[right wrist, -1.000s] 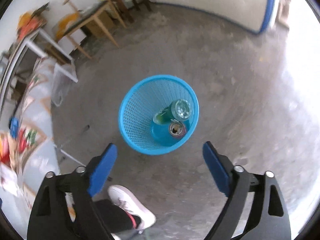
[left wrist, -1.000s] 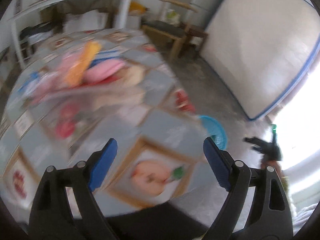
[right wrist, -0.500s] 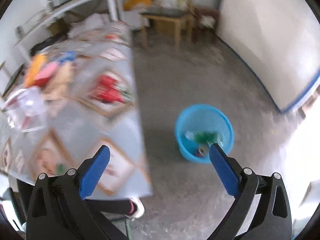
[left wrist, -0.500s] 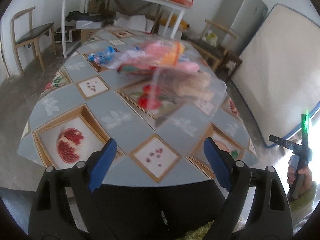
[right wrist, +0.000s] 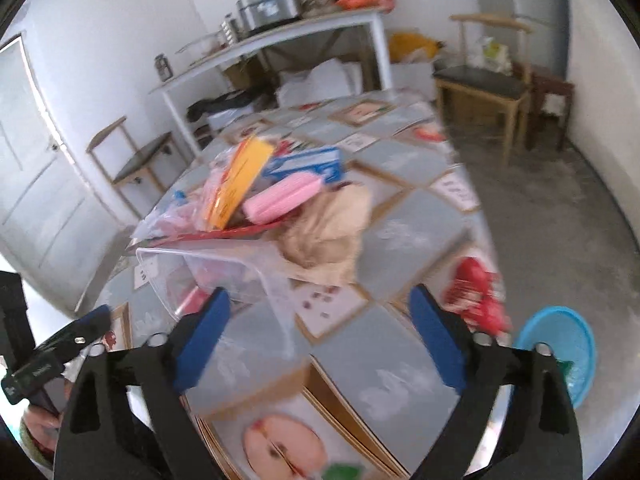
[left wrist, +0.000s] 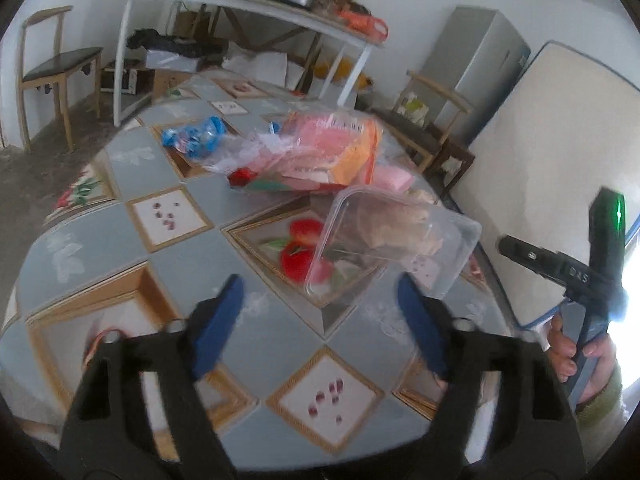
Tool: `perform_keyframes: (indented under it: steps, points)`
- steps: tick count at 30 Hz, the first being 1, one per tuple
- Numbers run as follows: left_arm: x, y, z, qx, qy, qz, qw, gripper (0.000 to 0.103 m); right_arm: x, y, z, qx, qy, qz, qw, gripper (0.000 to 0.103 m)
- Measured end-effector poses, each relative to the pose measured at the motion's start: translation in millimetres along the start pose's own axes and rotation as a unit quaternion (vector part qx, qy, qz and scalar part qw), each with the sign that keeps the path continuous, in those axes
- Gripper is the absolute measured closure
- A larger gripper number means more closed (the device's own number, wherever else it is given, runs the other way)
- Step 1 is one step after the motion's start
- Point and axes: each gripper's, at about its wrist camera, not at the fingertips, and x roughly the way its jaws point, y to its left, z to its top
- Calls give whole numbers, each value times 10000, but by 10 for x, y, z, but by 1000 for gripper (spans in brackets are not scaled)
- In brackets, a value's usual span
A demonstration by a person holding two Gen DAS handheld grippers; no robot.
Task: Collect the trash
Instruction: 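Move the left tool to the plastic bag while the right tool reaches the clear container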
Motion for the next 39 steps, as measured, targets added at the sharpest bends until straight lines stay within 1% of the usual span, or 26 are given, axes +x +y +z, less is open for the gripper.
perform_keyframes:
  steps: [2,4,5,7,8,9,10,12,15,18,20,21,24,26,29,32,33,35,37,39]
  points:
    - [106,-18,20,-6,126,-40,9999,46,230,93,28,-55,243,95,9996,28]
    - [140,-15,14,-103,204,-165,9996,49,392,160,26,-90,478,190,9986,41]
    - [149,-10,-8,-126,214,-199,9995,51,430,187,21,-101,539,211,9983,46]
    - [131,-7,-53,-122,260,-245,9993,54,459,208,-5,-123,626,234,9977,68]
    - [121,-1,-73,-116,272,-243,9993,56,462,213,-19,-102,681,231,9974,75]
    - [95,14,-97,-124,281,-254,9992,57,466,227,-31,-72,718,239,9971,91]
    - [73,25,-116,-138,290,-276,9991,58,460,218,-42,-2,791,245,9966,96]
    - [12,52,-153,-176,296,-355,9988,60,447,175,-57,118,914,302,9953,96]
    - [-88,98,-204,-213,256,-423,9986,60,347,58,-76,424,1204,541,9903,96]
    - [-163,165,-230,-385,239,-550,9975,61,288,-127,-136,938,1697,919,9767,97]
    - [-197,202,-245,-474,219,-614,9967,61,256,-241,-206,1228,2069,1133,9640,97]
    - [-210,212,-252,-497,202,-622,9966,61,224,-300,-249,1365,2211,1169,9585,97]
    - [-236,229,-264,-516,166,-622,9966,61,146,-414,-360,1622,2428,1063,9505,97]
    - [-241,230,-250,-514,145,-623,9966,61,101,-447,-429,1722,2435,1061,9486,95]
    - [-238,213,-199,-456,110,-585,9972,61,79,-479,-506,1836,2390,1017,9481,94]
    - [-253,195,-128,-389,30,-519,9979,61,90,-510,-553,1861,2354,950,9492,87]
    - [-270,200,-94,-351,-30,-439,9984,61,97,-505,-570,1872,2346,916,9495,85]
    - [-279,224,-52,-329,-91,-323,9989,61,109,-504,-579,1864,2318,901,9505,85]
    - [-261,297,20,-419,-131,-166,9989,61,125,-517,-592,1904,2292,908,9502,85]
    - [-225,407,110,-626,-131,-112,9979,57,139,-534,-611,1945,2294,945,9490,85]
